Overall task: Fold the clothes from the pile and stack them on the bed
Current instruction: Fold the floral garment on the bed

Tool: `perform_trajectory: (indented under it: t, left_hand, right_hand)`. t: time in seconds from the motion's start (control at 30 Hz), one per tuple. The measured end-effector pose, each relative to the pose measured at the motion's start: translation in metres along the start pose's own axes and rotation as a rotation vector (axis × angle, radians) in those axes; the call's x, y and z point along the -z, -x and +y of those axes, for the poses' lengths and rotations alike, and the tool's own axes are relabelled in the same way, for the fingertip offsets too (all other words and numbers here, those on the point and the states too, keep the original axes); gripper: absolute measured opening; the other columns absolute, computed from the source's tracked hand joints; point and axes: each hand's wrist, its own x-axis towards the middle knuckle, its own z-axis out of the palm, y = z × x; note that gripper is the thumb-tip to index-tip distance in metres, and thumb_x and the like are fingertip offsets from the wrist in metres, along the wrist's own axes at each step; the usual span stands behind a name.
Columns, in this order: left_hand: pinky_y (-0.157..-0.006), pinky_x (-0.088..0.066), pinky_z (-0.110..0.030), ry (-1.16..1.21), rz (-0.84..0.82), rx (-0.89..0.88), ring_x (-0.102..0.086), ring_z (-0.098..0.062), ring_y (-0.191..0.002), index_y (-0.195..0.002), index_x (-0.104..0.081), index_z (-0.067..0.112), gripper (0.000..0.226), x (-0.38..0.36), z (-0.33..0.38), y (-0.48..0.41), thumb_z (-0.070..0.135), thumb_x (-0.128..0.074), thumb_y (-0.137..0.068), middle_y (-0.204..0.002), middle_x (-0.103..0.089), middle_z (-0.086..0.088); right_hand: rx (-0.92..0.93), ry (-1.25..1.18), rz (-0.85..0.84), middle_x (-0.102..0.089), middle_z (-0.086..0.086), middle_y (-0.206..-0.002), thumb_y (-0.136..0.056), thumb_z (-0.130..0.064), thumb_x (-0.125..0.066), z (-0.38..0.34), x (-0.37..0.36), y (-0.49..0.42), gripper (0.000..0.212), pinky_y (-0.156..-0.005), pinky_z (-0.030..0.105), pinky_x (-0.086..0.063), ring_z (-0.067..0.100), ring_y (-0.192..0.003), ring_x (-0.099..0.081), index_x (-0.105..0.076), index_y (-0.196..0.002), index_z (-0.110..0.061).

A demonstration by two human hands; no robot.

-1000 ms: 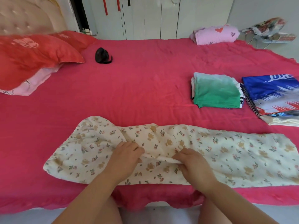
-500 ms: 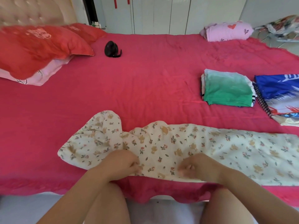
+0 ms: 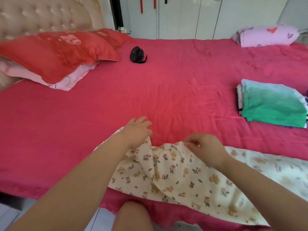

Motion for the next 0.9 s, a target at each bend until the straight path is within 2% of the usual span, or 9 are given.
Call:
perform_trajectory:
  t: [0.1, 0.27, 0.37, 0.43, 0.57, 0.63, 0.7, 0.77, 0.9]
  left_hand:
    - [-0.112, -0.019, -0.042, -0.103, -0.029, -0.047, -0.023, -0.025, -0.137, -0.111, -0.06, 0.019, 0.033, -0.013, -0.01, -0.002, 0.004, -0.046, -0.086, -0.137, -0.041, -0.003]
    - [-0.112, -0.021, -0.035, -0.072, 0.153, -0.003, -0.048, -0.019, -0.114, -0.111, -0.056, 0.017, 0.029, -0.023, -0.028, 0.022, 0.01, -0.048, -0.083, -0.109, -0.058, 0.002]
    - [-0.094, -0.047, -0.038, -0.047, 0.416, -0.032, -0.059, -0.02, -0.07, -0.078, -0.06, 0.014, 0.024, -0.026, -0.039, 0.053, 0.0, -0.067, -0.059, -0.066, -0.058, 0.002]
    - [-0.082, -0.052, -0.033, -0.065, 0.505, -0.005, -0.055, -0.019, -0.056, -0.064, -0.056, 0.015, 0.028, -0.035, -0.047, 0.075, -0.001, -0.071, -0.048, -0.055, -0.052, 0.004]
    - [-0.07, -0.046, -0.029, 0.024, 0.495, 0.022, -0.052, -0.02, -0.053, -0.065, -0.053, 0.017, 0.012, -0.055, -0.049, 0.124, 0.009, -0.056, -0.056, -0.054, -0.049, 0.005]
    - [-0.074, -0.05, -0.029, 0.113, 0.281, 0.085, -0.055, -0.016, -0.059, -0.068, -0.056, 0.023, 0.014, -0.065, -0.052, 0.147, 0.022, -0.045, -0.059, -0.059, -0.053, 0.009]
    - [-0.087, -0.044, -0.03, 0.215, 0.088, 0.202, -0.059, -0.013, -0.079, -0.083, -0.063, 0.027, 0.029, -0.07, -0.054, 0.16, 0.031, -0.041, -0.064, -0.077, -0.062, 0.011]
    - [-0.087, -0.042, -0.029, 0.391, 0.168, 0.31, -0.059, -0.015, -0.092, -0.1, -0.066, 0.026, 0.046, -0.073, -0.055, 0.163, 0.038, -0.033, -0.071, -0.093, -0.064, 0.01]
    - [-0.092, -0.042, -0.033, 0.622, 0.406, 0.487, -0.052, -0.019, -0.111, -0.124, -0.058, 0.02, 0.034, -0.073, -0.048, 0.138, 0.028, -0.049, -0.092, -0.118, -0.06, 0.002]
  right_hand:
    - [0.079, -0.018, -0.092, -0.062, -0.016, -0.091, -0.09, -0.037, -0.055, -0.037, -0.027, -0.003, 0.021, -0.076, 0.02, -0.046, 0.001, -0.08, -0.055, -0.07, -0.1, -0.028]
    - [0.093, 0.123, -0.119, -0.06, 0.0, -0.086, -0.08, -0.063, -0.051, -0.069, -0.074, -0.01, 0.05, -0.077, 0.032, -0.047, 0.017, -0.083, -0.054, -0.065, -0.086, -0.015]
    - [0.099, 0.191, -0.098, -0.058, -0.001, -0.093, -0.082, -0.058, -0.051, -0.079, -0.083, -0.011, 0.041, -0.082, 0.032, -0.043, 0.018, -0.091, -0.052, -0.063, -0.099, -0.022]
    - [0.156, 0.167, -0.073, -0.063, -0.002, -0.086, -0.087, -0.041, -0.05, -0.087, -0.085, -0.011, 0.026, -0.08, 0.032, -0.046, 0.017, -0.084, -0.055, -0.065, -0.095, -0.022]
    - [0.341, 0.037, -0.091, -0.066, 0.001, -0.088, -0.088, -0.022, -0.047, -0.103, -0.087, 0.004, 0.023, -0.081, 0.035, -0.045, 0.017, -0.085, -0.056, -0.068, -0.097, -0.017]
    - [0.413, 0.035, -0.231, -0.065, 0.0, -0.099, -0.091, -0.025, -0.046, -0.107, -0.091, 0.015, 0.027, -0.087, 0.033, -0.044, 0.016, -0.096, -0.054, -0.066, -0.108, -0.023]
    - [0.431, 0.116, -0.453, -0.063, -0.004, -0.11, -0.092, -0.03, -0.046, -0.106, -0.097, 0.024, 0.03, -0.091, 0.028, -0.04, 0.013, -0.105, -0.052, -0.061, -0.118, -0.028]
    - [0.42, 0.168, -0.597, -0.062, -0.004, -0.112, -0.091, -0.034, -0.049, -0.105, -0.102, 0.028, 0.032, -0.091, 0.027, -0.038, 0.014, -0.107, -0.053, -0.06, -0.12, -0.029]
    - [0.378, 0.108, -0.485, -0.064, -0.01, -0.114, -0.093, -0.031, -0.048, -0.103, -0.092, 0.03, 0.028, -0.091, 0.02, -0.039, 0.005, -0.104, -0.054, -0.063, -0.116, -0.028]
